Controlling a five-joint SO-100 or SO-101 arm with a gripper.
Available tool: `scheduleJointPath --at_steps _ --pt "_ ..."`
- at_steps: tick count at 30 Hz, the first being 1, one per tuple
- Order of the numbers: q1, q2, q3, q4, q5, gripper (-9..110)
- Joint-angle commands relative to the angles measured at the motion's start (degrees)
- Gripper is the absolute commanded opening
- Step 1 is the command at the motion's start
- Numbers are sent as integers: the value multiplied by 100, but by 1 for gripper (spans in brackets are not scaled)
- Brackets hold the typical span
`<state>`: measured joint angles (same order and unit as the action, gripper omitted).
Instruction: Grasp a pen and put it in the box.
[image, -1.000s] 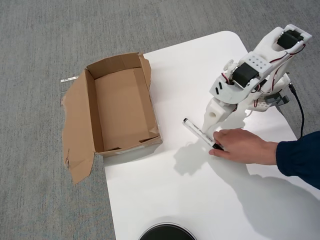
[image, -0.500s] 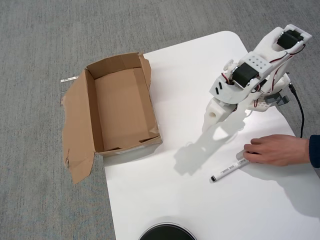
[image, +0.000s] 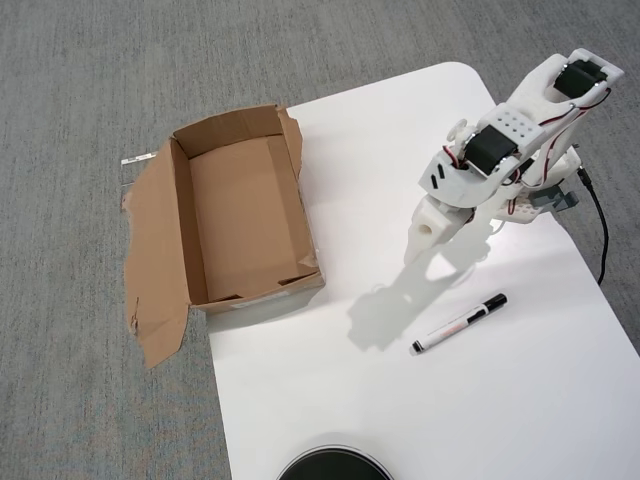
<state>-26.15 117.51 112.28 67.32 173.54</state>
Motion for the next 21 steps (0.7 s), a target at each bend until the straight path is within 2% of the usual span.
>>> scheduleJointPath --at_steps 1,15,18,21 --pt "-4 97 -127 -70 -13 22" --pt "-4 114 -259 -70 -127 22" --pt "-4 44 -795 -97 -1033 22" --pt "75 0 -1411 -176 -2667 22"
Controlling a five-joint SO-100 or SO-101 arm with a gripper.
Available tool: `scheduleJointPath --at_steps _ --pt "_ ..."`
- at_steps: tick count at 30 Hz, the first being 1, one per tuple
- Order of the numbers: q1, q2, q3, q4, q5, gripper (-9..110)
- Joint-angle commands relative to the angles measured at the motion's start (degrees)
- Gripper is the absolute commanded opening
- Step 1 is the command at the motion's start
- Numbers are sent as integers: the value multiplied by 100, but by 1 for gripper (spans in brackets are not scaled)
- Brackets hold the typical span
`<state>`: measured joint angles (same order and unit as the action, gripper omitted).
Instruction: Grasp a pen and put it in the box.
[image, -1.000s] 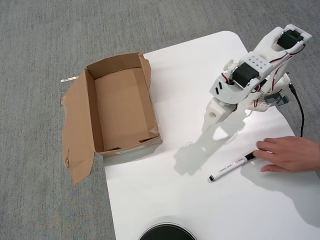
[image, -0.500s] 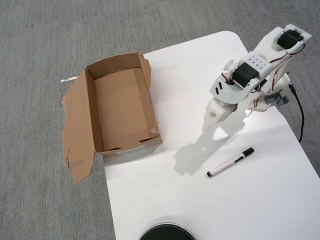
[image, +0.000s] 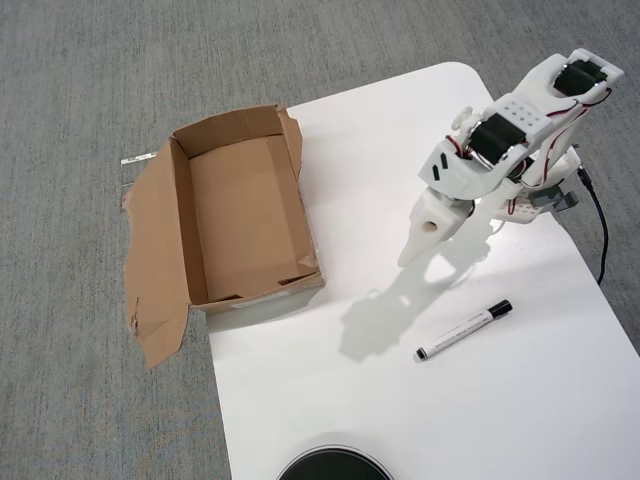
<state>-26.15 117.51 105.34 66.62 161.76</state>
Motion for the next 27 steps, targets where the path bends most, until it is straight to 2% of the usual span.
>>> scheduleJointPath --at_steps 1,5,8,22,27 --pt "92 0 -892 -123 -2043 22" --pt "40 0 -1208 -132 -3617 22" --pt "-83 18 -1138 -79 -4100 22" --pt "-2237 9 -330 -44 -4118 22" --pt "-2580 0 57 -114 -4118 22"
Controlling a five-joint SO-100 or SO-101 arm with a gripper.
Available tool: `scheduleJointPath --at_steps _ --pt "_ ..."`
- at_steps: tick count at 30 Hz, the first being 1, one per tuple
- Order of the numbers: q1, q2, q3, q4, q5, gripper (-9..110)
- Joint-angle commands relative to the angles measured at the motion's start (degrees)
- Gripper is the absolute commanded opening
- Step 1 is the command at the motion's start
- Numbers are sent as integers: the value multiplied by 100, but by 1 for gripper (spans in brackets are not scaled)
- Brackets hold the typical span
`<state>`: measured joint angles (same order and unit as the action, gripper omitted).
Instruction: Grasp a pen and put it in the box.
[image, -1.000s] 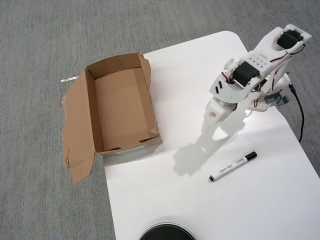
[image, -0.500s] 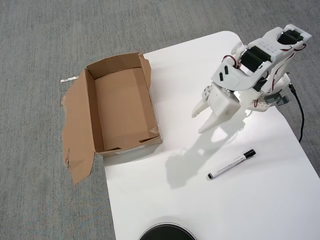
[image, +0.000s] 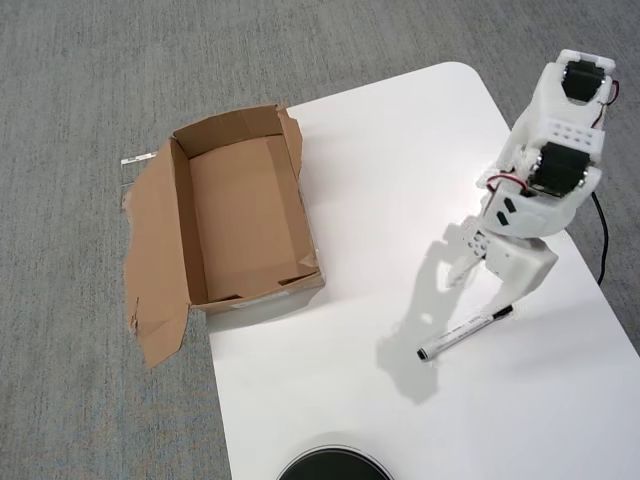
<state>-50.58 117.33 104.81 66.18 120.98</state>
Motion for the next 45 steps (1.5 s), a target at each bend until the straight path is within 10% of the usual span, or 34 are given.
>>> scheduleJointPath --at_steps 1,45 --pt "-189 18 180 -62 -40 22" --pt "-804 -1872 1033 -1143 -40 22"
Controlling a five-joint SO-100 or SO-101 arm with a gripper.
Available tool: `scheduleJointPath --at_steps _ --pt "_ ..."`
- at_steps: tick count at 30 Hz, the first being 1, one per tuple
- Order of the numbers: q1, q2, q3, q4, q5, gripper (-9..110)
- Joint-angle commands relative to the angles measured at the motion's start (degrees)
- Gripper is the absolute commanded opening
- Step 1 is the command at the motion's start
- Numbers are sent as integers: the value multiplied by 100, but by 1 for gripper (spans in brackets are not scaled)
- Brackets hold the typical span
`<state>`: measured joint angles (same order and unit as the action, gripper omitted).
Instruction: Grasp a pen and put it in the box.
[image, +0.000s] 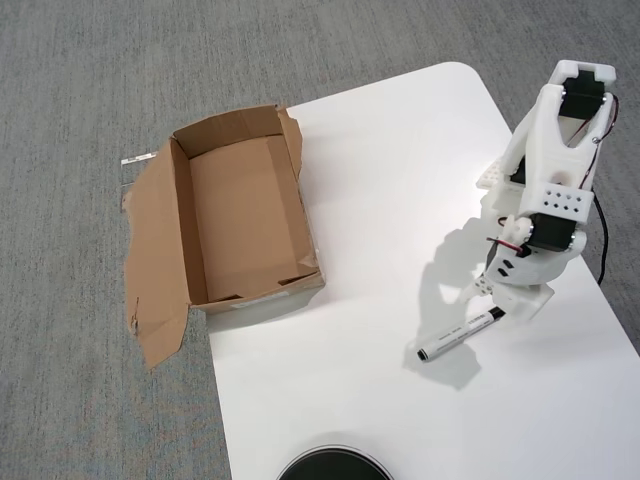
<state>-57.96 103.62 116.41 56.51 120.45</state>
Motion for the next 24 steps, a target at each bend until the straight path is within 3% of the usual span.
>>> scheduleJointPath --at_steps 1,9,24 --pt "-66 -606 -127 -316 13 22" --pt "-66 -1028 -101 -1433 13 22" --pt "-48 -1556 -110 -1688 22 22"
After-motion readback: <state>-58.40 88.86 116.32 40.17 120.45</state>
